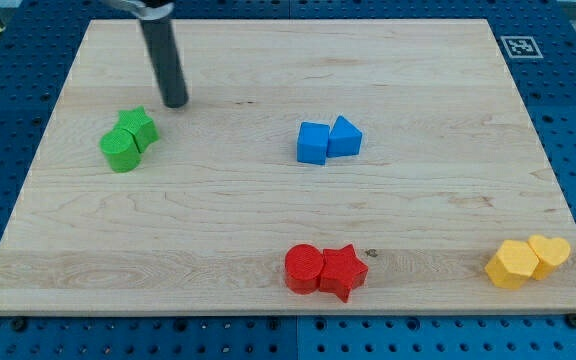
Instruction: Move the green star upwards slightly
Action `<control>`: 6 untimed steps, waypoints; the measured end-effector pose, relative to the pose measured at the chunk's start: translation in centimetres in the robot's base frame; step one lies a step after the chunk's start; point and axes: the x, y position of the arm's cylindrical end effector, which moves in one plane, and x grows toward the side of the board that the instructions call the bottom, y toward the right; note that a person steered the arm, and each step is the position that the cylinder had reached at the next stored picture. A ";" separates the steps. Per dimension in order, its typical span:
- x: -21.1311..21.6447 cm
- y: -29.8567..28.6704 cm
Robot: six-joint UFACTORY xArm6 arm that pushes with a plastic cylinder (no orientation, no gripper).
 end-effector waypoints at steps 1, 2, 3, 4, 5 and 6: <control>1.0 -3.7; 4.1 -6.5; 10.1 -7.0; 14.4 -5.5; 13.0 -2.2; 8.1 -1.2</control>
